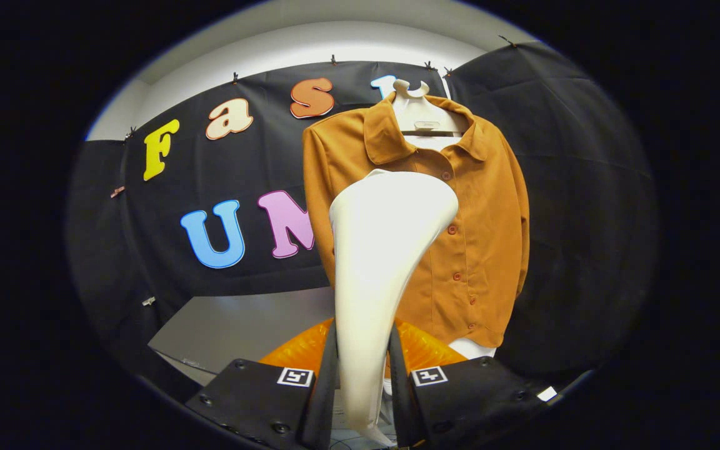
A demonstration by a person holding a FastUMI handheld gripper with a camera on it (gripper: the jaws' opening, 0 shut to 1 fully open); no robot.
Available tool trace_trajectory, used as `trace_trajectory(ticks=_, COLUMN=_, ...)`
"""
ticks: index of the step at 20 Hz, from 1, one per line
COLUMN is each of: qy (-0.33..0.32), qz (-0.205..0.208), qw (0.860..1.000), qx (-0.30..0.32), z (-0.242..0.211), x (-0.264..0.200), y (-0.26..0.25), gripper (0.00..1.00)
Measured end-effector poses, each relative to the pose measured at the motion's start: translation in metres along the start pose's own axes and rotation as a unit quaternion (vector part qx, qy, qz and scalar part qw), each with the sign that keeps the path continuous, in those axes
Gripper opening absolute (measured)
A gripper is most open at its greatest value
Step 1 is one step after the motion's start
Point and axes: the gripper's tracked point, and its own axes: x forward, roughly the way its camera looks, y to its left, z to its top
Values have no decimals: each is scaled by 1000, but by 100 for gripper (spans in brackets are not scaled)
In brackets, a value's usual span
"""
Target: Iron the clothes twice with a garment steamer, once on the left side and once on the right side.
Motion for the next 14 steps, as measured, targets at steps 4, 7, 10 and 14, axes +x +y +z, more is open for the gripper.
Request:
trace_trajectory(ticks=4, qy=22, qz=61, qw=998, qx=-12, z=1, x=37, y=-20, gripper=42)
trace_trajectory(ticks=7, qy=27, qz=109, qw=993, qx=-21, z=5, x=56, y=-24, gripper=42)
trace_trajectory(ticks=10, qy=30, qz=131, qw=991, qx=-21, z=7, x=75, y=-34, gripper=42)
trace_trajectory(ticks=14, qy=51, qz=166, qw=985, qx=-8, z=-2, x=89, y=-40, gripper=42)
